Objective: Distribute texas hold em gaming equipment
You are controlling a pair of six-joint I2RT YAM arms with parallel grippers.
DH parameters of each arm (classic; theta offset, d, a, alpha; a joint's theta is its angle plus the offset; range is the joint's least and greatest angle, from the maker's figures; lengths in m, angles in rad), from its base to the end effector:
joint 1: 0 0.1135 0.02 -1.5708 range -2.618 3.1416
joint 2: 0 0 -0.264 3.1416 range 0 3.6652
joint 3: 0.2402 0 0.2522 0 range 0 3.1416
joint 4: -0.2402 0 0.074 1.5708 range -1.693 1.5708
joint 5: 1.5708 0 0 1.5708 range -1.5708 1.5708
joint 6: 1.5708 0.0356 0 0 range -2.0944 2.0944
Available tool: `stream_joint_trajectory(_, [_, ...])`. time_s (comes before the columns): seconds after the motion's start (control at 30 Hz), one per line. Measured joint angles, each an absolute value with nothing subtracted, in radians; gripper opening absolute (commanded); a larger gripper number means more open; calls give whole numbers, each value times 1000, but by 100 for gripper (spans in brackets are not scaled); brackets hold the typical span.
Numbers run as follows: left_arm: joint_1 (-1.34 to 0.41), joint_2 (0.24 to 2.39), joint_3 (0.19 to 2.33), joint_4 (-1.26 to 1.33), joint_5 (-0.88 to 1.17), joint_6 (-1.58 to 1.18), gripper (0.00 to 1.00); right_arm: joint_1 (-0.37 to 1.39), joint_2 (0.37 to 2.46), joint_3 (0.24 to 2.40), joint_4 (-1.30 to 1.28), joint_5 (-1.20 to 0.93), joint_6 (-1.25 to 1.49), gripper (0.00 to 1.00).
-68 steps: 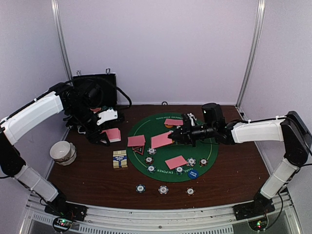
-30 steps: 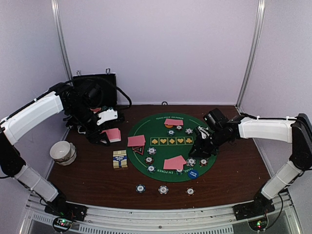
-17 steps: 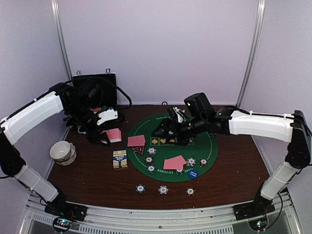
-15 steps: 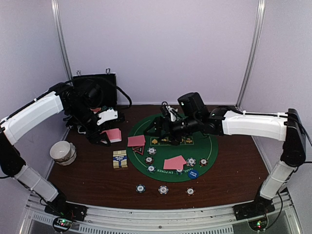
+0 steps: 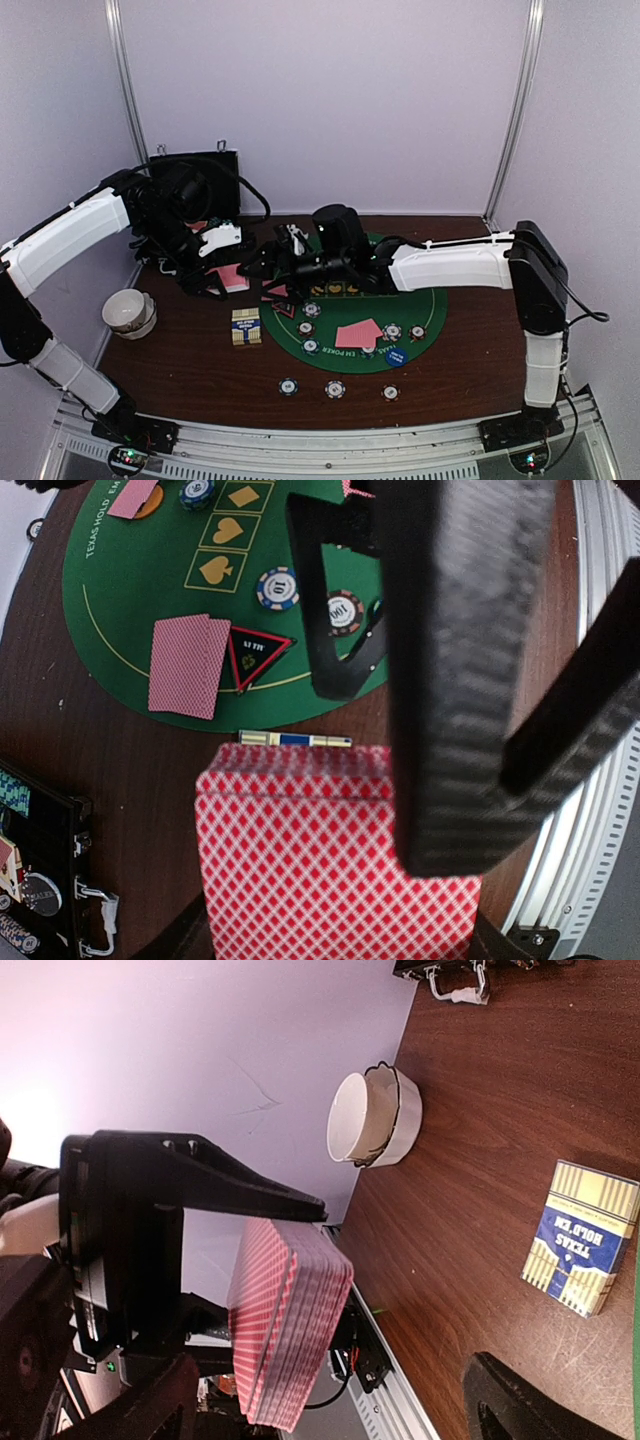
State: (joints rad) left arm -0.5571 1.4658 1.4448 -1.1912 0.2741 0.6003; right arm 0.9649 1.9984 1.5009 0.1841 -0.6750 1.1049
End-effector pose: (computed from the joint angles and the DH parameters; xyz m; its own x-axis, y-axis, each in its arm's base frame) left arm 0.2296 -0.1544 0.3295 -0.3228 0.8417 -0.4328 0.9355 0.3531 -0.0109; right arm 0.2495 0.3992 0.2582 -0.9547 -0.1532 -0.2552 -0.2835 0.2066 0.9364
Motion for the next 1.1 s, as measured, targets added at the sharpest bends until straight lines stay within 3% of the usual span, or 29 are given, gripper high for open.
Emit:
stream_joint_trajectory(0.83, [-557, 1466, 1445, -1193, 273, 600, 0, 969, 2206, 1673, 304, -748, 1235, 77])
stream_joint_trajectory(1.1, [-557, 1465, 1445, -1207, 273, 600, 0, 958, 2203, 1657, 332, -770, 1235, 65])
